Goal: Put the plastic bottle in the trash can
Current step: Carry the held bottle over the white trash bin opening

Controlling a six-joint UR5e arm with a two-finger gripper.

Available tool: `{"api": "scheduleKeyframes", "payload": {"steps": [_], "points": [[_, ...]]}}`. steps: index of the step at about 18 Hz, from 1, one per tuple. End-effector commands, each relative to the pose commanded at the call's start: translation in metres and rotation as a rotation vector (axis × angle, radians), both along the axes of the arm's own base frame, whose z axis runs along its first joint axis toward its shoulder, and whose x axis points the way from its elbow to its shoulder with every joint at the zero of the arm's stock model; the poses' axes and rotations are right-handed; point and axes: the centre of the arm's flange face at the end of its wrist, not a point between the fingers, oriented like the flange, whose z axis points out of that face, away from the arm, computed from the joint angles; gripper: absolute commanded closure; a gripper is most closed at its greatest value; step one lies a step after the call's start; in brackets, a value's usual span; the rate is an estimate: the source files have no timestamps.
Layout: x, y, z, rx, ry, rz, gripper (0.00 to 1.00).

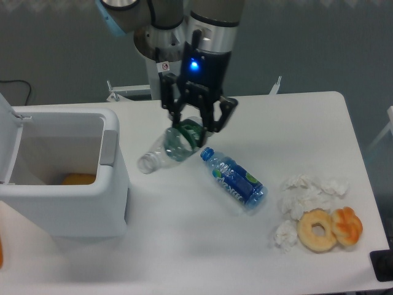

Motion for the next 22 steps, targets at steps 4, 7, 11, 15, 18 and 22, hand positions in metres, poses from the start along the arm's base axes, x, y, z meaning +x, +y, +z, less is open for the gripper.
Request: {"api": "scheduleKeyframes", "payload": {"steps": [4,7,11,15,18,22], "points": [[0.027,0.012,-0.001,0.017,-0.014,-0.025,0.37],[0.047,0.012,-0.008,0.013,-0.035,-0.036,0.37],[0.069,0.027,-0.012,0.051,-0.066,-0.070,0.36],[0.087,0.036,-0.020,0.093,-0.075,-0.117,0.36],[0.088,0.041,-0.032,0.079,-0.095,-0.124,0.36],[0.101,0.045,-0.035,0.076,-0.105,-0.148,0.36]]}}
